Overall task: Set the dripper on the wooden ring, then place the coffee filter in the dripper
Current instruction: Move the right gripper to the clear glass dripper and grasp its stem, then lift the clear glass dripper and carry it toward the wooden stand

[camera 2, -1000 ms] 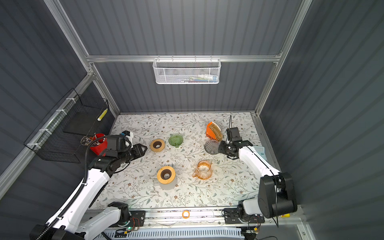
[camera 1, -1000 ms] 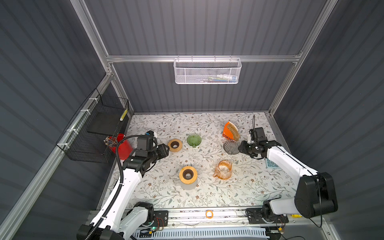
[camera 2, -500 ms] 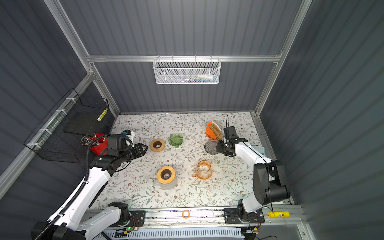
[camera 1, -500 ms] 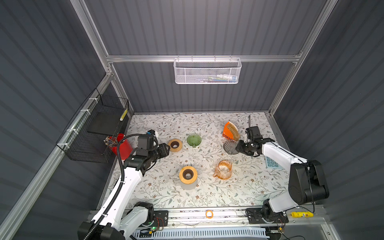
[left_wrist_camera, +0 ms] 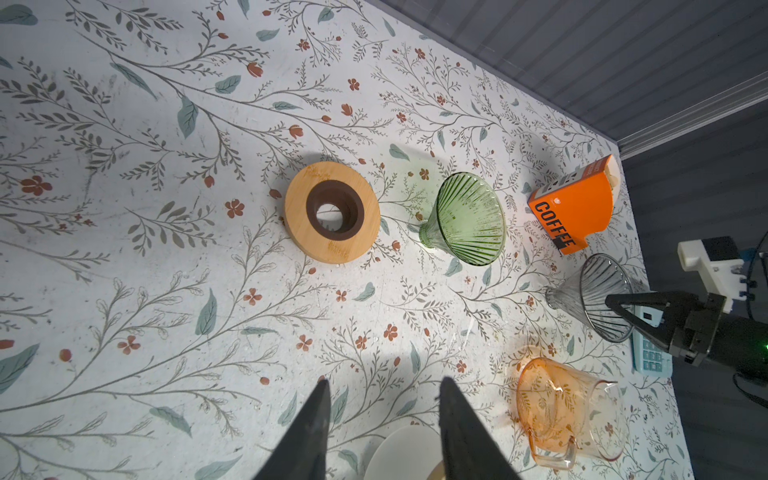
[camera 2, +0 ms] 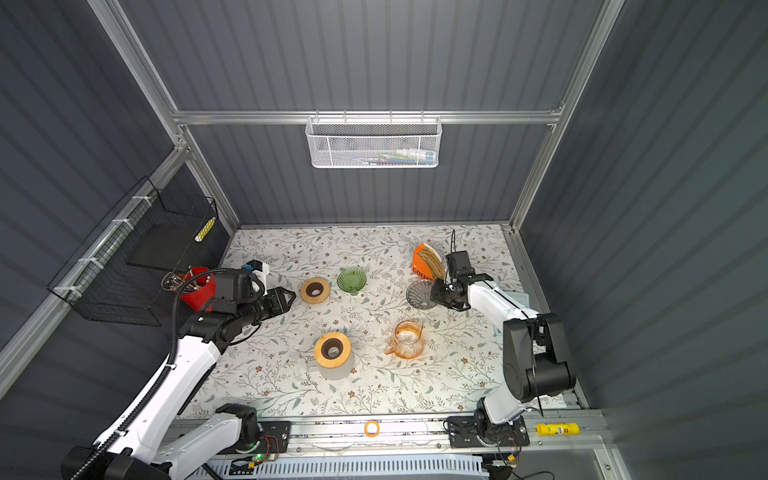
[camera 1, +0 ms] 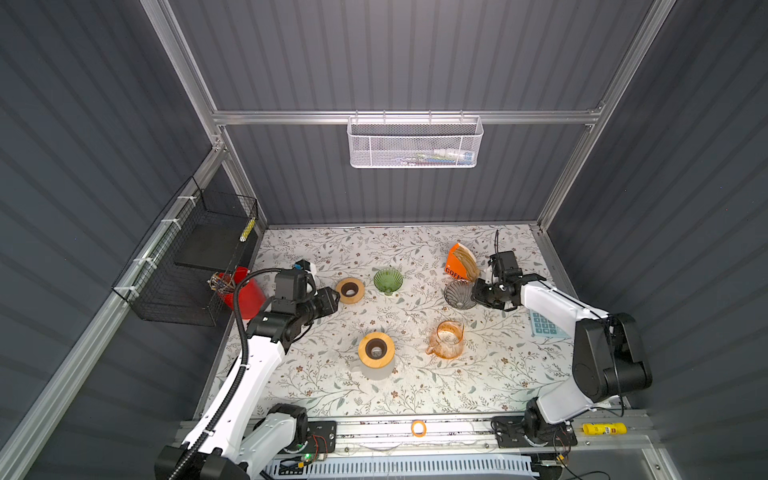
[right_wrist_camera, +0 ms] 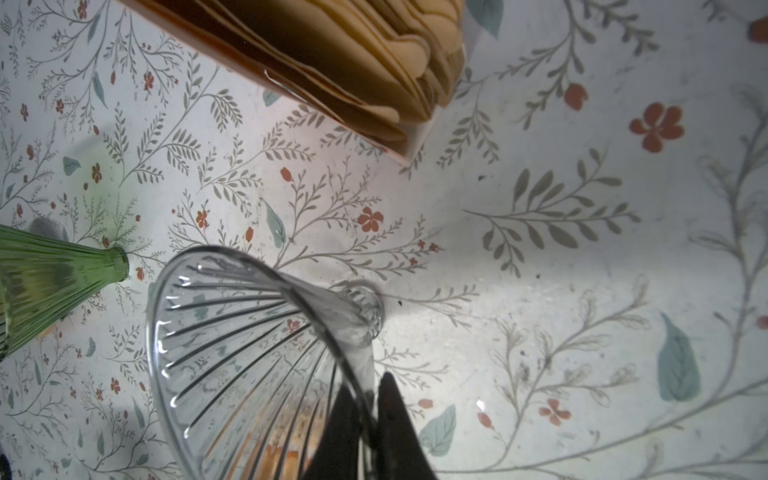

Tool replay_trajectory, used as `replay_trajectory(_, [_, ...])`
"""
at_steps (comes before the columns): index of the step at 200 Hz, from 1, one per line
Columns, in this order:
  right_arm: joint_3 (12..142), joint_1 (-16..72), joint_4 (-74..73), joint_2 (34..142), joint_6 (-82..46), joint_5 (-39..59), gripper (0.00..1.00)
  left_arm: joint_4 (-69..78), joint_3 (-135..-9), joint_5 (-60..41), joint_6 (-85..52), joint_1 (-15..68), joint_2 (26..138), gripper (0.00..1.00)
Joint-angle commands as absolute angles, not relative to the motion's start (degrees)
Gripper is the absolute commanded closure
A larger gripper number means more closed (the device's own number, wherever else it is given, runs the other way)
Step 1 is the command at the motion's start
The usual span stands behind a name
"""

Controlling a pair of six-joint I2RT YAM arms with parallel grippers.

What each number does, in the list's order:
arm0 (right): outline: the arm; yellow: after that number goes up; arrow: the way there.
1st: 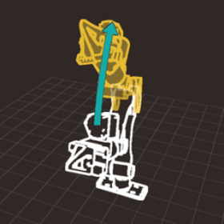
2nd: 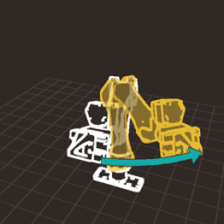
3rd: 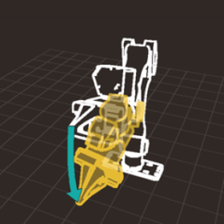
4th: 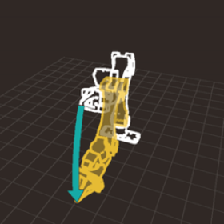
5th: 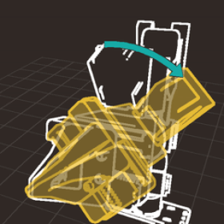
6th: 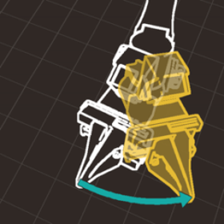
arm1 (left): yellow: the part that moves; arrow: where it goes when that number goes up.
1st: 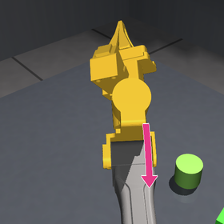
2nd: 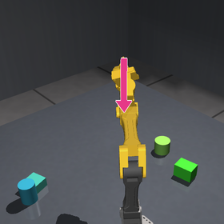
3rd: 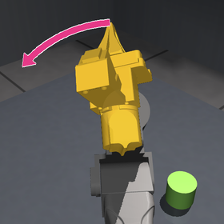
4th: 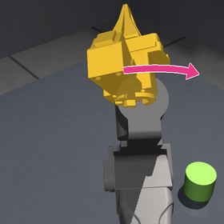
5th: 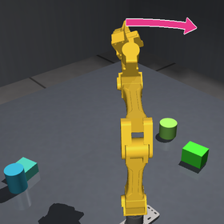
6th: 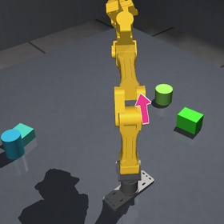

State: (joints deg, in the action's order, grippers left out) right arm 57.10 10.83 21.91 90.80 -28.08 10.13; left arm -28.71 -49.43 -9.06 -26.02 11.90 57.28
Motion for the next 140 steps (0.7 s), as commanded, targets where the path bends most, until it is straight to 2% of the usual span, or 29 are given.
replay_trajectory(1, [57.92,10.63,22.71,90.23,-27.86,10.24,0.96,-30.46,-49.48,-9.05,-24.54,11.52,55.97,0.57])
replay_trajectory(17, [57.9,10.63,23.02,89.62,-27.73,10.46,1.0,-31.01,-49.52,-9.14,-24.39,11.52,55.6,0.57])
replay_trajectory(140, [62.44,10.94,31.22,77.92,-26.3,17.23,1.0,-41.43,-54.6,-8.17,-23.4,11.51,55.59,0.57])
